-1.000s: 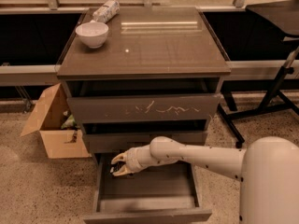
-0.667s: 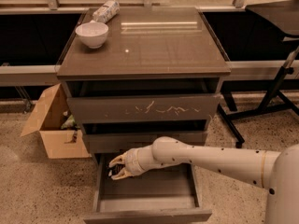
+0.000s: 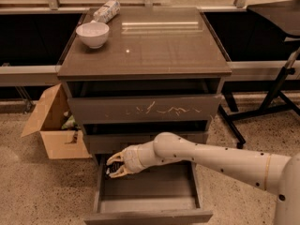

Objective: Pick rxbar chocolate from bottom drawer and place on counter

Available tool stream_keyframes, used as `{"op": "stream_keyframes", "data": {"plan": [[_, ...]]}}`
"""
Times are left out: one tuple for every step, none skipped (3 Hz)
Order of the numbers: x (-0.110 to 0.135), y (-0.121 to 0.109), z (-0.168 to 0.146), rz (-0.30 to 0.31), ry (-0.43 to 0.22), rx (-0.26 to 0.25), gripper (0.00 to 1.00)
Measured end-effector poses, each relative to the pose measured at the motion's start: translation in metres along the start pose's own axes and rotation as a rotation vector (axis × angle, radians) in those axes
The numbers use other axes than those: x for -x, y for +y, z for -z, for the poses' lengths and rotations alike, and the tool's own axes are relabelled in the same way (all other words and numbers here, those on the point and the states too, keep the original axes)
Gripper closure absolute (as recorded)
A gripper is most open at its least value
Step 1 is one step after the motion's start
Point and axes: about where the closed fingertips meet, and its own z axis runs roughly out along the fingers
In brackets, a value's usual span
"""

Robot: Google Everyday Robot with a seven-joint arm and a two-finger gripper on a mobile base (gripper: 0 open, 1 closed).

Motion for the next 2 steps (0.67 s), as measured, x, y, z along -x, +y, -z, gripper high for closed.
{"op": "stream_keyframes", "data": {"plan": [[0.05,-0.025,0.024,0.097,-0.077,0.003,1.0],[0.1,-0.052,0.053,0.198,-0.112,-0.007,1.0]]}}
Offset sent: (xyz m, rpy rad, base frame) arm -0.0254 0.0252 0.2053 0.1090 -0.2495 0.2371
